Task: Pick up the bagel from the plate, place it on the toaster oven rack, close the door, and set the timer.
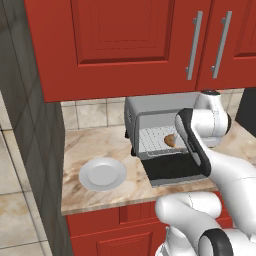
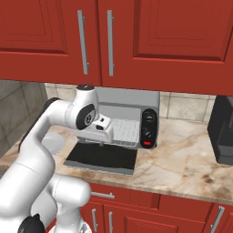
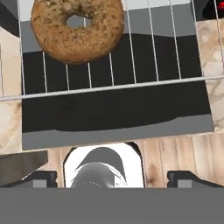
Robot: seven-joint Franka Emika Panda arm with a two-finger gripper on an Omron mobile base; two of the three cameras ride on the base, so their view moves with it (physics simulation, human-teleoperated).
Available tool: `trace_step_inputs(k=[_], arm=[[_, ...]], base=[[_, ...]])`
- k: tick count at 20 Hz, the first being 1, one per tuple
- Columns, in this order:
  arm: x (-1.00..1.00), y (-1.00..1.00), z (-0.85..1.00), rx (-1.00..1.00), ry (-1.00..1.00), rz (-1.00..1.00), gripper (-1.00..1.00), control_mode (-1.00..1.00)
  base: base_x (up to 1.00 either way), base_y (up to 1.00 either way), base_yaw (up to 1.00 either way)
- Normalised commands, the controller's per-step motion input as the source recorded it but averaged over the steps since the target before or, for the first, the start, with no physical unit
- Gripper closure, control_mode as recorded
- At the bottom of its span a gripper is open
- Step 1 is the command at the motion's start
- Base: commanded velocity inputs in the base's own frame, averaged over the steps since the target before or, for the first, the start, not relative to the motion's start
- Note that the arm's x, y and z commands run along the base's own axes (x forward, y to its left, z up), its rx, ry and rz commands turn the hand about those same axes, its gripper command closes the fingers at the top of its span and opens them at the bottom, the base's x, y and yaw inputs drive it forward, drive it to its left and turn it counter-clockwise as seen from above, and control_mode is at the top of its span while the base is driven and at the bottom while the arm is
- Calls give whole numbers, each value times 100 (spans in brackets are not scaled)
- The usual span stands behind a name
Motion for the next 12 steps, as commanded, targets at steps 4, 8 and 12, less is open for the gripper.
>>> trace_step_inputs(k=[4, 8, 12], arm=[[-1, 0, -71, 4, 0, 16, -100, -100], [0, 2, -58, 10, -2, 19, -100, -100], [0, 1, -32, 9, -11, 18, -100, -100]], base=[[0, 0, 0], [0, 0, 0], [0, 0, 0]])
